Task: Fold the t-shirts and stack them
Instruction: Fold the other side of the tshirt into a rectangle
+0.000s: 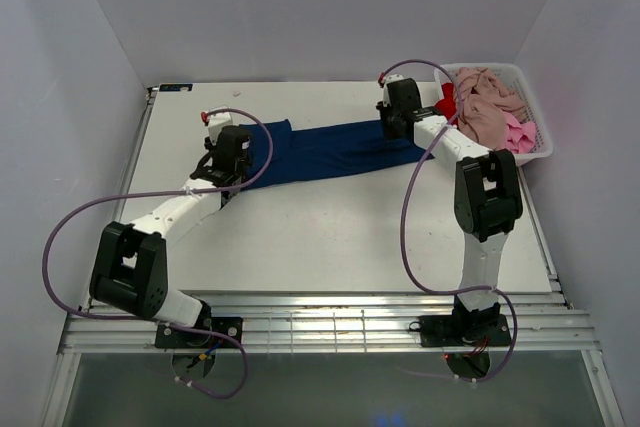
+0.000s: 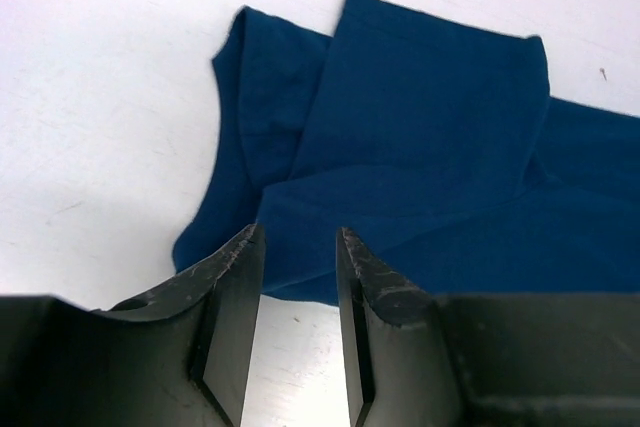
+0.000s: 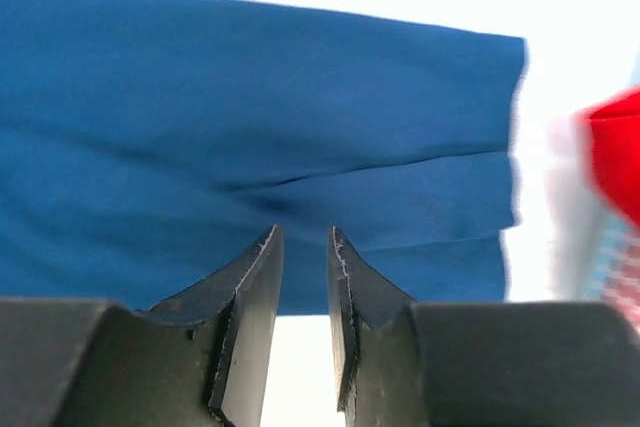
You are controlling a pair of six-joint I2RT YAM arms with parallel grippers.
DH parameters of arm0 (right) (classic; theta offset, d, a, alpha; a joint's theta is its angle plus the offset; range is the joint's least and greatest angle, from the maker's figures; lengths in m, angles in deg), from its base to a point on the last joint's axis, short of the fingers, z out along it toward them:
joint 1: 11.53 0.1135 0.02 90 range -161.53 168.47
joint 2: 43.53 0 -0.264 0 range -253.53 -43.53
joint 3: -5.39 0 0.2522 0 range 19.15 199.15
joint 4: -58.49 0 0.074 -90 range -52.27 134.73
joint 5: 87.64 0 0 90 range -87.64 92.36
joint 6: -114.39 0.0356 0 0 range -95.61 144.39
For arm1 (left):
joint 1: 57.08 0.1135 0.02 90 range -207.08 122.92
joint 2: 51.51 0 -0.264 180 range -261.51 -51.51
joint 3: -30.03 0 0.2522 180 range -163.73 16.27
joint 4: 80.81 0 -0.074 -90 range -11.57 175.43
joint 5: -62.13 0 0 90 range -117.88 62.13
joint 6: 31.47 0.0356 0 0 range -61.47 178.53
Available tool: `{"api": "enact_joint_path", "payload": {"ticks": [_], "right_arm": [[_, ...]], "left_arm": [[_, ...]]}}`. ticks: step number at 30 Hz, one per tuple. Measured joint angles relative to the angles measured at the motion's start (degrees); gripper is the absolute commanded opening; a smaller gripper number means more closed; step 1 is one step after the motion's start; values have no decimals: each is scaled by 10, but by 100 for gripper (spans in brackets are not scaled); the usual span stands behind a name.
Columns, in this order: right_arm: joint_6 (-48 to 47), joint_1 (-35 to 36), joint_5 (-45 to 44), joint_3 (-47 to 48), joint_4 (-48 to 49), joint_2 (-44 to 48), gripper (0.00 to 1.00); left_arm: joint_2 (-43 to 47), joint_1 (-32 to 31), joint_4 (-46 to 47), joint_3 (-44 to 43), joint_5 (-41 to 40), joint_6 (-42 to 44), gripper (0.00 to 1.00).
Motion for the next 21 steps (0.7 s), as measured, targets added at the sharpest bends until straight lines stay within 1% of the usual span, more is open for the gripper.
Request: {"api": "enact_joint_path", "payload": {"ticks": [3,7,8,9,10,11,12,13,14,21], "right_arm": [[2,-22,-15,14,-2,-9,31],[4,-25,-31,14,-9,-25,30],[4,-24,-35,14,-11,-31,27],[4,-23,-38,14,-15,-36,19],[4,-23,-41,14,-20,-41,15],[8,-22,-43,14,-24,-44,11],[11,-22,-45,14,-28,-45,8],[13,-21,-49,13,-33,-46,8],[16,-21,-52,13,-35,-46,8],[23,-21,-69,3,-35,-46,8]], "left_arm": [[-23,-6,10,0,17,0,45],[-71,-19,14,-6,46,0,45],[-88,-25,15,-13,55,0,43],[-105,-32,16,-23,64,0,42],[-123,-41,18,-35,73,1,40],[-143,-51,24,-51,82,3,37],[-163,-61,33,-68,92,5,26],[-185,-72,42,-87,100,8,15],[-206,-83,50,-109,108,9,0],[-351,-137,87,-276,151,35,0]]}}
